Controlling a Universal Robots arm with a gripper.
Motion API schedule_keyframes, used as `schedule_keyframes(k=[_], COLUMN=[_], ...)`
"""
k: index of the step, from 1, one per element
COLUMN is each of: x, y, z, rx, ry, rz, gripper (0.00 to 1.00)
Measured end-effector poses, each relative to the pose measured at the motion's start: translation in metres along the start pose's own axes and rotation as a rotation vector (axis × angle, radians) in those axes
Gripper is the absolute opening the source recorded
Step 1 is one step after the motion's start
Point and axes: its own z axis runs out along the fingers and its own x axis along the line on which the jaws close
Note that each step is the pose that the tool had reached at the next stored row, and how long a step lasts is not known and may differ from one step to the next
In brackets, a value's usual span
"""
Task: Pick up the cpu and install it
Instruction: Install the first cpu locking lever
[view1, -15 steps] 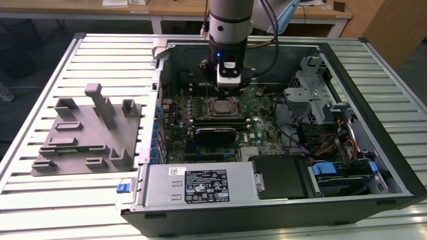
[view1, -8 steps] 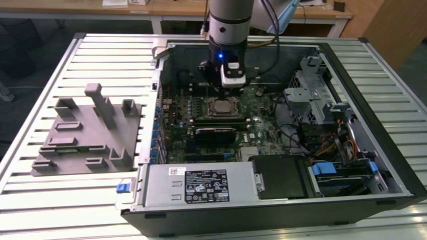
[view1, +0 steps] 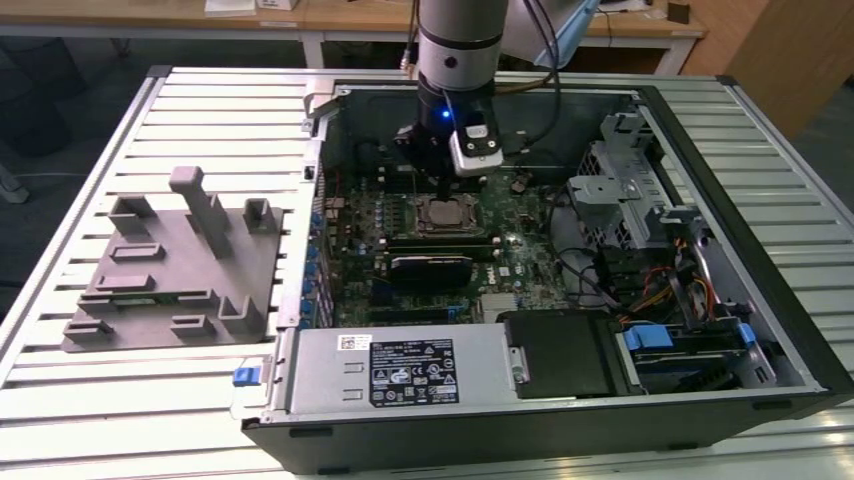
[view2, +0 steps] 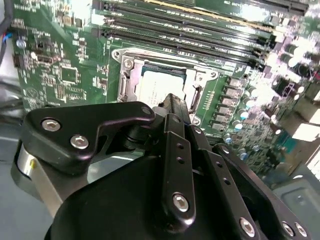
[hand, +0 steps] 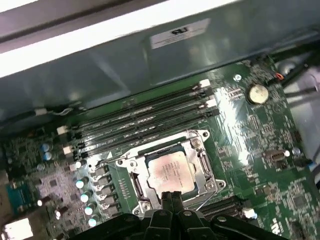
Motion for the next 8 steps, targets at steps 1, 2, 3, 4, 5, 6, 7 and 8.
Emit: schedule_keyframes(k=[1, 2, 3, 4, 5, 6, 7, 8], x=[0.0, 0.0, 0.0, 0.0, 0.0, 0.0, 0.0, 0.0], y=[0.0, 0.0, 0.0, 0.0, 0.0, 0.0, 0.0, 0.0], z=[0.0001, 0.0003, 0.0004, 0.0006, 0.0008, 0.001, 0.0011, 0.0012], rx=[-0.0001, -0.0002, -0.0004, -0.0004, -0.0005, -0.0006, -0.0006, -0.0007], ry=[0.0005, 0.0009, 0.0014, 0.002, 0.0025, 0.003, 0.0035, 0.004], rz=[-0.017, -0.035, -0.053, -0.072, -0.09, -0.108, -0.126, -0.144], gripper=[0.11, 0.11, 0.11, 0.11, 0.11, 0.11, 0.11, 0.11])
